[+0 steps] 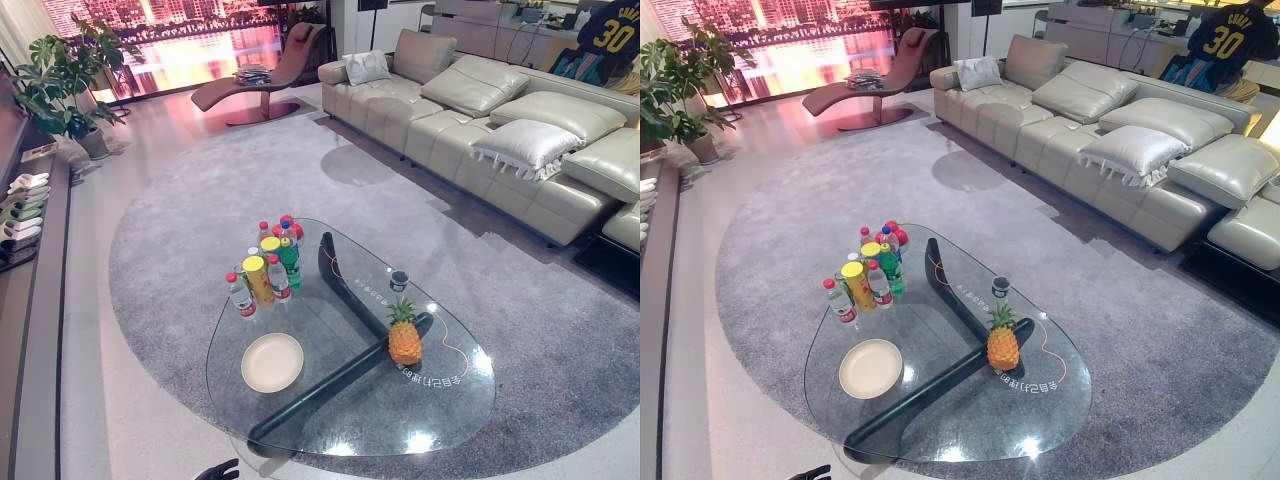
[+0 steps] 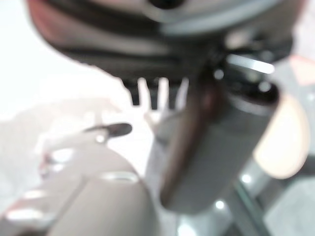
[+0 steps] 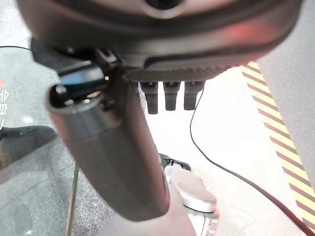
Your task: Pick up the fruit to the plate
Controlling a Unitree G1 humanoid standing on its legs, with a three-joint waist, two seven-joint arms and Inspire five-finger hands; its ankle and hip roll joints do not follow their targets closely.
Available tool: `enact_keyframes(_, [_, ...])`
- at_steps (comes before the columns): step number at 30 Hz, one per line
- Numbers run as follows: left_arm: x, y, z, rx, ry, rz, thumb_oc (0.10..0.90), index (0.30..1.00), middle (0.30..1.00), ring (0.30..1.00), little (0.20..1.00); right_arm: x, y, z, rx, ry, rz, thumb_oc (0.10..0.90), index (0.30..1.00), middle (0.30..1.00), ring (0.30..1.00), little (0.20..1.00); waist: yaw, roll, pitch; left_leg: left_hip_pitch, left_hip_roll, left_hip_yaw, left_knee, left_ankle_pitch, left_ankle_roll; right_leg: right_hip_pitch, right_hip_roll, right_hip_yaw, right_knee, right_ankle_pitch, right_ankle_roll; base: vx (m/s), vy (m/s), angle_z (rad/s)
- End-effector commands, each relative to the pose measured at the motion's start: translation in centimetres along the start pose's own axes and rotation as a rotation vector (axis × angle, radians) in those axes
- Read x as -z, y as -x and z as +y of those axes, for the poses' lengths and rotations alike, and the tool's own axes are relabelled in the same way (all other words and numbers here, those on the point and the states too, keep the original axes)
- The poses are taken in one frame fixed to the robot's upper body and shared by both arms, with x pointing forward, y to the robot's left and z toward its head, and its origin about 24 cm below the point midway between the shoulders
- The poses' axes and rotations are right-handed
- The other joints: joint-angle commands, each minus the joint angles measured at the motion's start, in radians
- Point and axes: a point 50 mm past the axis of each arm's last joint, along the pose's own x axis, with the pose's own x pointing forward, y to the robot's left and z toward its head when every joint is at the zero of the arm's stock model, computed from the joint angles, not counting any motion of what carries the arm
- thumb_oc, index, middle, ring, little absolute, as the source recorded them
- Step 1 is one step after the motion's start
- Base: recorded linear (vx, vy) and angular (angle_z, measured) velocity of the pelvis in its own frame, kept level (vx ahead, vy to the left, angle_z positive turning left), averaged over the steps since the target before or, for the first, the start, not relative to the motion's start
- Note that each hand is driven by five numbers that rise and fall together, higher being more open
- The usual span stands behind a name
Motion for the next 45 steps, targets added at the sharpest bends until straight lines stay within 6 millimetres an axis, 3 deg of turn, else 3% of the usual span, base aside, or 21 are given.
enact_keyframes(1, [-3.3,-0.4,0.8,-0.015,-0.030,-0.062,0.800,0.900,0.900,0.900,0.900,-3.4,0.0,-0.7,0.033,-0.025,-0.062,0.800,0.900,0.900,0.900,0.900,0.004,-0.014,0.042,0.028,0.008,-0.013,0.006,-0.066,0.014,0.016,-0.033,-0.037,0.005,-0.018,0.012,0.00,0.000,0.00])
enact_keyframes(9, [-3.9,-0.5,0.8,-0.009,-0.027,-0.083,0.800,0.900,0.900,0.900,0.900,-3.8,0.0,-1.0,0.040,-0.020,-0.069,0.800,0.900,0.900,0.900,0.900,0.005,-0.017,0.043,0.027,0.010,-0.009,0.006,-0.065,0.013,0.013,-0.031,-0.037,0.005,-0.015,0.013,0.00,0.000,0.00])
enact_keyframes(34, [-3.0,-0.4,0.8,-0.010,-0.009,-0.063,0.800,0.900,0.900,0.900,0.900,-3.4,0.0,-0.8,0.031,0.019,-0.070,0.800,0.900,0.900,0.900,0.900,0.011,-0.017,0.063,0.002,0.010,-0.014,0.006,-0.057,0.012,-0.006,-0.033,-0.048,0.005,-0.012,0.013,0.00,0.000,0.00])
enact_keyframes(39, [-3.5,-0.5,0.3,-0.003,0.008,-0.083,0.800,0.900,0.900,0.900,0.900,-4.1,0.0,-0.9,0.031,0.028,-0.085,0.800,0.900,0.900,0.900,0.900,0.018,-0.010,0.113,-0.056,0.009,-0.027,0.006,-0.042,0.012,-0.058,-0.035,-0.051,0.005,0.000,0.010,-0.01,0.001,0.00])
enact_keyframes(45, [-7.9,-0.7,0.0,0.000,0.050,-0.214,0.800,0.900,0.900,0.900,0.900,-8.1,0.5,-1.4,0.051,-0.004,-0.192,0.800,0.900,0.900,0.900,0.900,0.019,0.003,0.259,-0.203,-0.015,-0.069,0.006,-0.006,0.028,-0.195,-0.018,-0.029,0.006,0.035,-0.007,-0.15,-0.006,0.08])
